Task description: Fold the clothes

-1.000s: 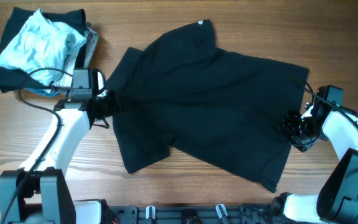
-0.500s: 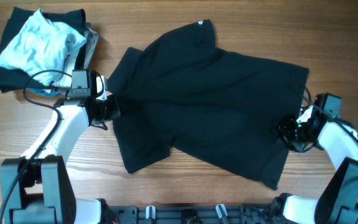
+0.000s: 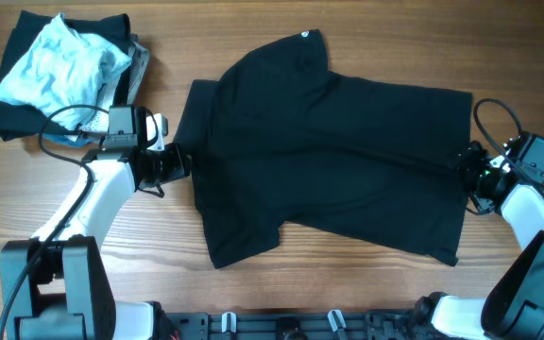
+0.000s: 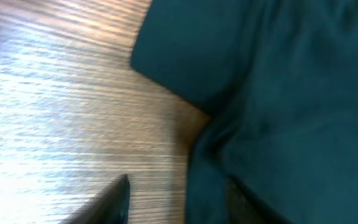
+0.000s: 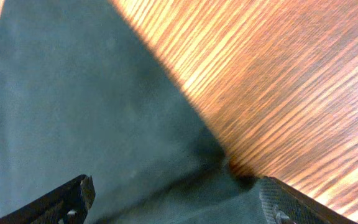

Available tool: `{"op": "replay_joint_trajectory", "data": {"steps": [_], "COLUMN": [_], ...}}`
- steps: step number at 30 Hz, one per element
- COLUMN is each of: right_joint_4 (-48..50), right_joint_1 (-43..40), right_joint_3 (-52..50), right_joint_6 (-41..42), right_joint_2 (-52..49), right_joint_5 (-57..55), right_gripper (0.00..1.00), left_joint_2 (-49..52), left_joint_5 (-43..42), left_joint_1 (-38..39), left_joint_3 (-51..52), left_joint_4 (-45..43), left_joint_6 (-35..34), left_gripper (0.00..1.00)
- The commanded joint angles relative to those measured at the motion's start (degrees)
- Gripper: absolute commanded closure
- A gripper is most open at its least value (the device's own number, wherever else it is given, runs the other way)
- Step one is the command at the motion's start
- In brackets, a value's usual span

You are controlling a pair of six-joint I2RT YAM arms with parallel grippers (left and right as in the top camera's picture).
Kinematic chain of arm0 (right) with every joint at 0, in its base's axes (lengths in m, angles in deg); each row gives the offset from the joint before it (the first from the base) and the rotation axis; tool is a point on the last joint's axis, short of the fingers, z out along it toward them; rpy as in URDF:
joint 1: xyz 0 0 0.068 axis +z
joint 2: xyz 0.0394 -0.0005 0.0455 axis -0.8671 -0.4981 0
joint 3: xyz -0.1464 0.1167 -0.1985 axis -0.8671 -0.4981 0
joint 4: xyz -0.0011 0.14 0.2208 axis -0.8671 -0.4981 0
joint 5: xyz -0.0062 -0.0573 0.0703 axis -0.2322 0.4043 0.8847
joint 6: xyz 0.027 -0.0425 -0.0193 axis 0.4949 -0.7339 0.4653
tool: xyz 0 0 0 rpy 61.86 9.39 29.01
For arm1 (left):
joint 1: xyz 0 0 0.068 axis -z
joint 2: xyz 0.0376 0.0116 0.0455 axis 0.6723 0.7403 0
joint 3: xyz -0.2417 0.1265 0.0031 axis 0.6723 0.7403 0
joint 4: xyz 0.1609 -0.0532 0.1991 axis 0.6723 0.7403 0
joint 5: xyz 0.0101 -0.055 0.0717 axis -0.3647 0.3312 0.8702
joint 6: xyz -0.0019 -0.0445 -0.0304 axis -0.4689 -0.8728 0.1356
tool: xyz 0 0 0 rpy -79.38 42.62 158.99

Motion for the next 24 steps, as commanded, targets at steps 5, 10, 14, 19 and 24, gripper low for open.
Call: {"op": "replay_joint_trajectory", "data": {"steps": [5, 10, 14, 19, 24], "right_joint_4": [-10.25, -17.84, -21.14, -25.51, -25.59], "right_joint_1": [0.15, 0.15, 0.15, 0.15, 0.26], "right_joint_3": [1.2, 1.05, 0.98, 0.98, -0.07], "right_joint_6": [-4.5, -10.56, -12.0, -11.32, -11.78], "right_joint_2": [8.13, 9.64, 9.64, 9.62, 8.39], "right_joint_5": [14.82, 18.16, 15.47, 10.43, 7.48], "right_gripper": [0.13, 0.12, 0.12, 0.12, 0.21], "left_joint_2": [5.25, 12.15, 12.96, 12.5, 9.35], "left_joint_5": [-1.31, 0.37, 0.74, 13.2, 14.19], "left_joint_1": [4.09, 4.7, 4.37, -0.07, -4.94], "left_joint_3": [0.26, 0.26, 0.26, 0.02, -0.13], "left_joint_4": [-5.9, -9.22, -11.39, -5.75, -4.92], "left_joint_6": [0.83, 0.79, 0.76, -6.25, -8.72], "left_gripper": [0.54, 0.44, 0.96, 0.96, 0.96]}}
